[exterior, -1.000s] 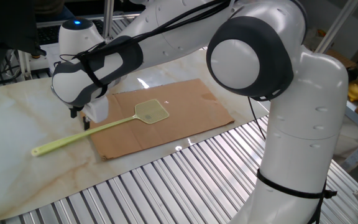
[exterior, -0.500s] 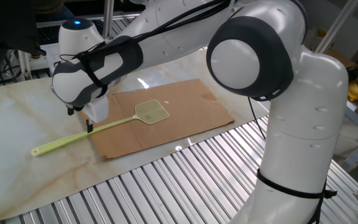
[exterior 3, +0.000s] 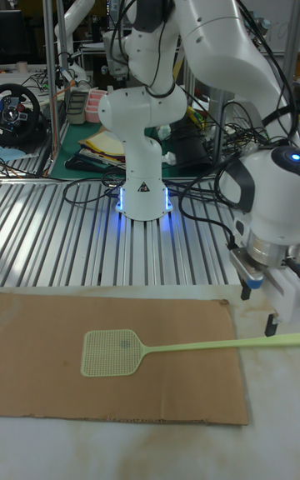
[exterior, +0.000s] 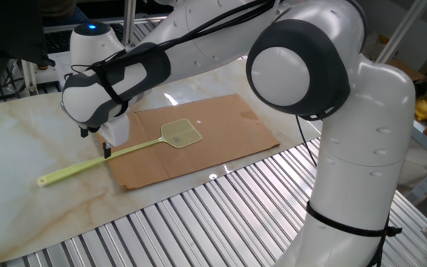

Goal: Swat with a flyswatter

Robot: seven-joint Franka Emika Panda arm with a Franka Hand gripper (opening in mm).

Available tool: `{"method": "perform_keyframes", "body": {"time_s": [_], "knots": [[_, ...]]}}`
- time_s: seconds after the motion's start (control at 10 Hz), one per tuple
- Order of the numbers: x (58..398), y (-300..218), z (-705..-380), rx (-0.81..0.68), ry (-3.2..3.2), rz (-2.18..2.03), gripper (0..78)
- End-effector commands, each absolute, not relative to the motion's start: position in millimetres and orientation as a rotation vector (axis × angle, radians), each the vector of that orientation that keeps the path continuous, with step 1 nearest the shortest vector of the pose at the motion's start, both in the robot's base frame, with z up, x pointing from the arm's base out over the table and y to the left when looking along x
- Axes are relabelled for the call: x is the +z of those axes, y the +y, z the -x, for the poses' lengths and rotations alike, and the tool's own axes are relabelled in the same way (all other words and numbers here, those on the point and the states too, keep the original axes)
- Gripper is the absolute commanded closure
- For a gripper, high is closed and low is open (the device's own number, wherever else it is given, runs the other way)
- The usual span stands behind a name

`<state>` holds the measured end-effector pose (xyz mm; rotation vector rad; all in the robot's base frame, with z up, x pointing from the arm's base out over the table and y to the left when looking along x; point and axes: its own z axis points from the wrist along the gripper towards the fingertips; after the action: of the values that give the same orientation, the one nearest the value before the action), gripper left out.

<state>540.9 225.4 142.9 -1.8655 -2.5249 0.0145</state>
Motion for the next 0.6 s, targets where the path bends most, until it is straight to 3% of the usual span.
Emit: {"method": "perform_keyframes", "body": {"time_s": [0.1,0.6], "knots": [[148.2,220.7,-537.1,0.048,-2.901,1.104,0.0],[150.1,214.9,-534.6,0.063,-2.938,1.003,0.0]]}}
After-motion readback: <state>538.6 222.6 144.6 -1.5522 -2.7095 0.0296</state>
